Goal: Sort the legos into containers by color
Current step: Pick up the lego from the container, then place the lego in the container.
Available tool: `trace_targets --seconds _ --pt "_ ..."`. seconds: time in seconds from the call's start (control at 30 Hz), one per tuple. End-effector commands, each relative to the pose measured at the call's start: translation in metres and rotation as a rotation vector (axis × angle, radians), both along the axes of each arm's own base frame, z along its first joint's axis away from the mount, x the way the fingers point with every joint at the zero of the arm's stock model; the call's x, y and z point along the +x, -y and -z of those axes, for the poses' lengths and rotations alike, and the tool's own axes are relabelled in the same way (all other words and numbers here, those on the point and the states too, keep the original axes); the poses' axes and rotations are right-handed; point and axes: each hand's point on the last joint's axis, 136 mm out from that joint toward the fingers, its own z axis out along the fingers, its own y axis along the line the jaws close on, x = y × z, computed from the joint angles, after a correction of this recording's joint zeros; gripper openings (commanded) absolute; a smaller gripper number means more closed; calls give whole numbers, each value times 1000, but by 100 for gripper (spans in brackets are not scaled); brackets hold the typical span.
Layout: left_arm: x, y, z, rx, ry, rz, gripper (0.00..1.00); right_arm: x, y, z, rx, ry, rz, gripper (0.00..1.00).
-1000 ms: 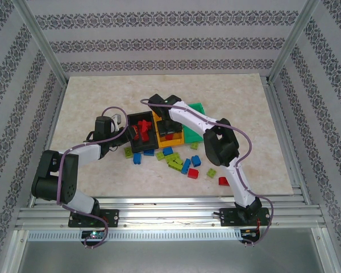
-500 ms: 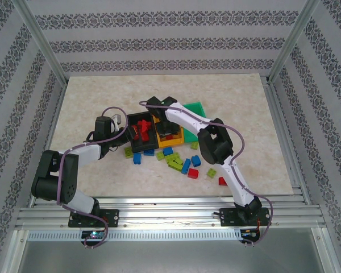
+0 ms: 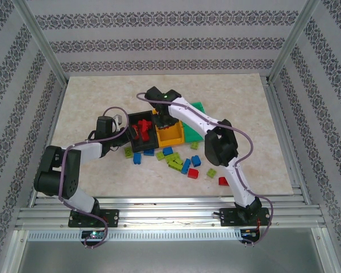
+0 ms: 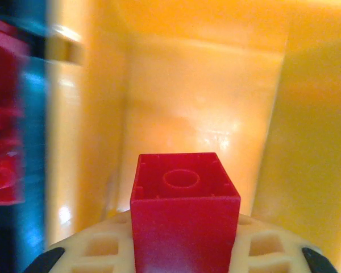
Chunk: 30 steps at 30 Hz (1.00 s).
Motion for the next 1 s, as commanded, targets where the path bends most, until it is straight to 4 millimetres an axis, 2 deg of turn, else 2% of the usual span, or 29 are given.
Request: trace_targets --seconds 0.0,0.1,0.23,0.4,0.5,0.63,0.77,0.97 --pt "17 8 -8 -30 37 0 38 -3 -33 -59 145 92 -116 25" --pt "23 9 -7 -46 36 -12 38 -11 -53 -55 209 50 -156 27" --pt "29 10 -10 -56 40 -19 38 -9 -66 -40 235 16 -162 33" --pt "28 3 -23 -11 59 -32 44 -6 -67 -30 223 -3 -162 48" --pt "27 -3 -33 23 79 -46 51 -10 -63 -32 220 -1 -166 51" --pt "28 -7 -43 32 94 -50 53 -20 -52 -37 217 1 -166 49" --pt "25 -16 -58 47 119 -60 54 -46 -27 -33 200 -17 -144 44" --pt "11 -28 -76 82 160 -80 55 -86 13 2 175 -88 -73 39"
